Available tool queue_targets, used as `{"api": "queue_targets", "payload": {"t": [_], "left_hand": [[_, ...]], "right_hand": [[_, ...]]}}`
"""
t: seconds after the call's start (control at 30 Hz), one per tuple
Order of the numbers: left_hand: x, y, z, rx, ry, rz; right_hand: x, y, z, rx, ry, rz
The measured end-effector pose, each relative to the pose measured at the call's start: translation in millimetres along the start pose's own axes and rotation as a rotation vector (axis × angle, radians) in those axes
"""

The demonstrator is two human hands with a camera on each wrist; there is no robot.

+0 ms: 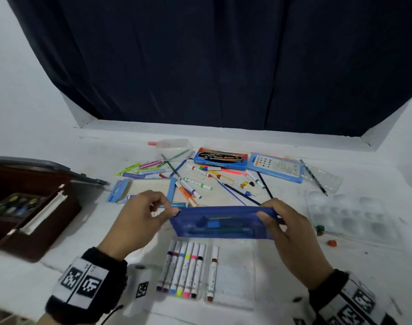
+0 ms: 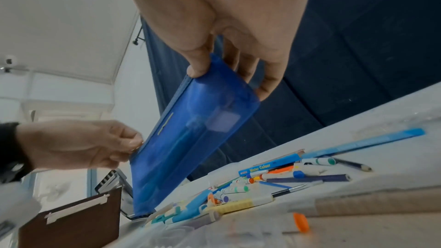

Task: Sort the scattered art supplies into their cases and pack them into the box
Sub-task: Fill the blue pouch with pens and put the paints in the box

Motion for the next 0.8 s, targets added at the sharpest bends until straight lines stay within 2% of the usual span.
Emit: {"api": "queue_targets", "payload": {"t": [0.1, 0.23, 0.37, 0.5, 0.67, 0.8], "left_hand": [[-20, -18, -33, -0.025, -0.018, 0.085], [-42, -56, -73, -0.089, -0.334, 0.075], [-60, -111, -116, -0.193, -0.540, 0.148], [-89, -153, -160, -0.300, -0.621, 0.298], [-110, -179, -198, -0.371, -0.628, 0.309], [-119, -186, -219, -0.417, -0.643, 0.321]], "right_hand": [[12, 12, -5, 0.028, 0.070, -0.033], [51, 43, -35, -0.029, 0.056, -0.123], [108, 83, -73, -0.124, -0.035, -0.172], [168, 125, -109, -0.216, -0.069, -0.316], [236, 177, -131, -0.187, -0.017, -0.457], [271, 206, -148, -0.139, 0.024, -0.491]]}}
Point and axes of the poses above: each hand's wrist, its own y-axis towards the middle knuckle, its own x-axis out of the palm, z = x × y, the point moved 1 cm from there along y, towards the middle knuckle, and after that the axes turned 15 degrees about -z, right-handed, at the moved point
